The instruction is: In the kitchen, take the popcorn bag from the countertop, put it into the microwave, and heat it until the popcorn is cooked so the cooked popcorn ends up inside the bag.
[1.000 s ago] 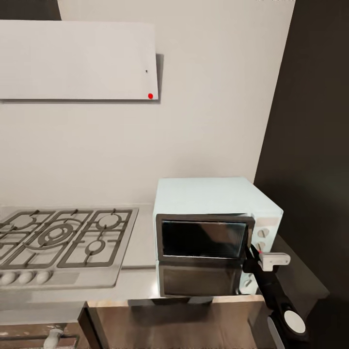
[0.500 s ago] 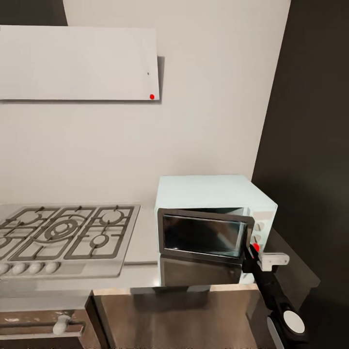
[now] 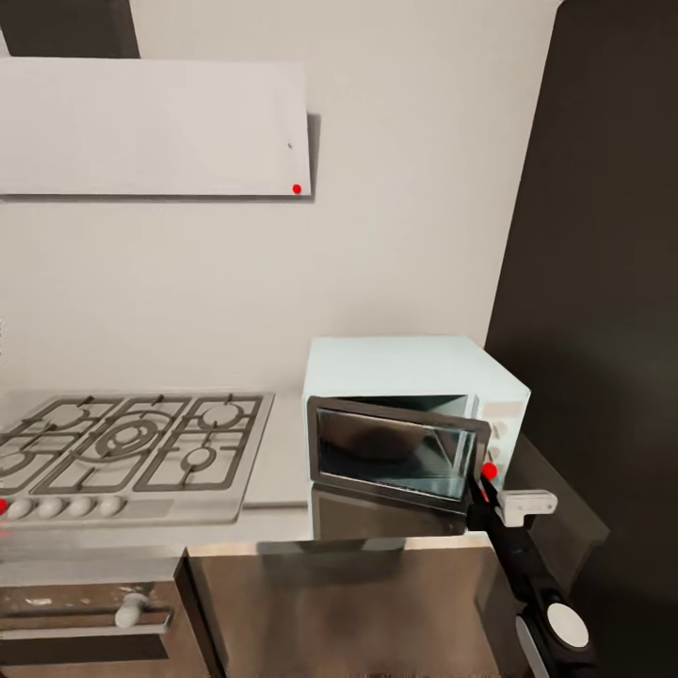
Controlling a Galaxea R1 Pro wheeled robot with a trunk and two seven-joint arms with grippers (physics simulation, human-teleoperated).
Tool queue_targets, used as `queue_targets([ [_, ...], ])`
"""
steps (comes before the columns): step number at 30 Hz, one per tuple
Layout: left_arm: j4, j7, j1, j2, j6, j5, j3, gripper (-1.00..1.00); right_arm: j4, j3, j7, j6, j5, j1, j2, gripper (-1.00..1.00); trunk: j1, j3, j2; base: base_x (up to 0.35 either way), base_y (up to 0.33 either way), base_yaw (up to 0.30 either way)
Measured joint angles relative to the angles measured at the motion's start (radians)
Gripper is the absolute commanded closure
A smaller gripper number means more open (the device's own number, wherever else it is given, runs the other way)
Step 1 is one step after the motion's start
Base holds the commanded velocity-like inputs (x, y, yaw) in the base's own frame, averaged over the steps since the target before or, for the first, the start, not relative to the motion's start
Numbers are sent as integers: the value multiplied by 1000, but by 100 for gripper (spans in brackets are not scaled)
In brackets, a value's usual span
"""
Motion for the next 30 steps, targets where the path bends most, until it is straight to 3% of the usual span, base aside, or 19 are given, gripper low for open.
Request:
queue_targets([
  [14, 0, 0, 0, -1, 0, 0, -1, -100, -1, 21, -1, -1, 0, 0, 0, 100, 0, 0, 0, -82, 0, 0],
  [21, 0, 0, 0, -4, 0, 0, 0, -100, -3, 60, -6, -1, 1, 0, 0, 100, 0, 0, 0, -206, 0, 0],
  [30, 0, 0, 0, -5, 0, 0, 0, -100, -4, 67, -7, -1, 1, 0, 0, 100, 0, 0, 0, -92, 32, 0],
])
